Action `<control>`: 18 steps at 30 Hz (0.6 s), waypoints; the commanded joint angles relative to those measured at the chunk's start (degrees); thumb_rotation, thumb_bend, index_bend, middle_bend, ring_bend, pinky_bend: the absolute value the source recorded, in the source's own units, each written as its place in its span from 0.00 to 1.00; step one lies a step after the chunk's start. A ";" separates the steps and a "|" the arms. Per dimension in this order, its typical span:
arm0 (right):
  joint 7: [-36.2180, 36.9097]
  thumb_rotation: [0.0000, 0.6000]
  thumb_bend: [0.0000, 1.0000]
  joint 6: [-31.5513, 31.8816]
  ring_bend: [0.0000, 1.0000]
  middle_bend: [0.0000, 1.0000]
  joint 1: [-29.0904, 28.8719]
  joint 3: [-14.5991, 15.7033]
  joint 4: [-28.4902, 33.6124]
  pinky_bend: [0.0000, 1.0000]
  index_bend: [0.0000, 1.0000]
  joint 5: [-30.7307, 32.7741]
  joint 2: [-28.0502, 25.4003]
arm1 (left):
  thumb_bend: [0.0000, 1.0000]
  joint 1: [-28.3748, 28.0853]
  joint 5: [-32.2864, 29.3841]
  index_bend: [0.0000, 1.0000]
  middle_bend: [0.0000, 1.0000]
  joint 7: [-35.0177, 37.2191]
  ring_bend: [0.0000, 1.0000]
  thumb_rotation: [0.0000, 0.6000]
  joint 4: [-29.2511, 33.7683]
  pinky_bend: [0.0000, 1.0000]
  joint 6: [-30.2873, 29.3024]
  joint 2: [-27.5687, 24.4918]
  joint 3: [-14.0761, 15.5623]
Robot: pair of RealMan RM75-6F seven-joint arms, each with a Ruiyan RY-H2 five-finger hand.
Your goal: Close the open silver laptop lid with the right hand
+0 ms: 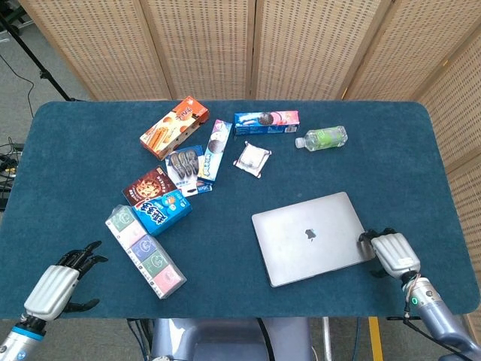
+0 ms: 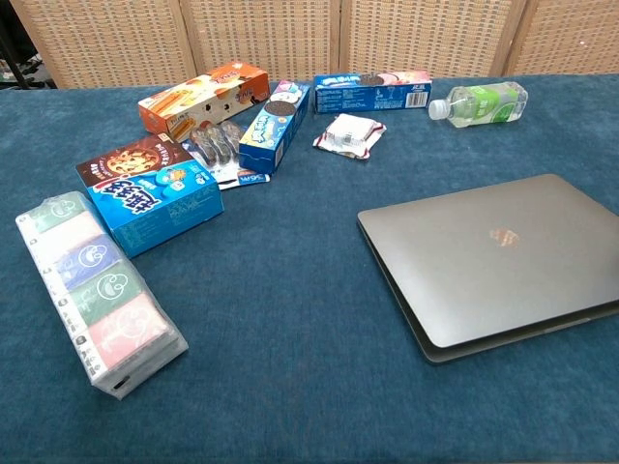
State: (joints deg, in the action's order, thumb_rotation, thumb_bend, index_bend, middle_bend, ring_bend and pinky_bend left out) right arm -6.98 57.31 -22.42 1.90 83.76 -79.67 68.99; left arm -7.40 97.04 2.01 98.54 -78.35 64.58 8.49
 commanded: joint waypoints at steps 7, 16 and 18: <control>0.80 1.00 0.02 -0.99 0.45 0.28 0.25 0.46 -1.31 0.26 0.28 0.02 1.37 | 0.01 0.05 0.31 0.28 0.13 0.15 0.21 1.00 0.31 0.19 -0.09 -0.41 0.21; 0.91 1.00 0.02 -1.47 0.44 0.28 0.24 0.53 -2.58 0.26 0.27 -0.18 2.40 | 0.01 0.05 0.13 0.28 0.13 0.15 0.21 1.00 0.20 0.19 -0.02 -0.35 0.10; 0.39 1.00 0.02 -0.67 0.44 0.27 0.25 0.02 -2.11 0.26 0.27 -0.11 1.70 | 0.01 0.06 0.09 0.28 0.13 0.18 0.21 1.00 0.15 0.19 -0.08 -0.31 0.04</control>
State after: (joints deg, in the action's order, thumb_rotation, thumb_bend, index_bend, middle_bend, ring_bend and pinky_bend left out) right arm -6.32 56.30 -22.18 2.18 81.39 -79.83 71.02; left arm -7.34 97.13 2.19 98.69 -78.43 64.27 8.53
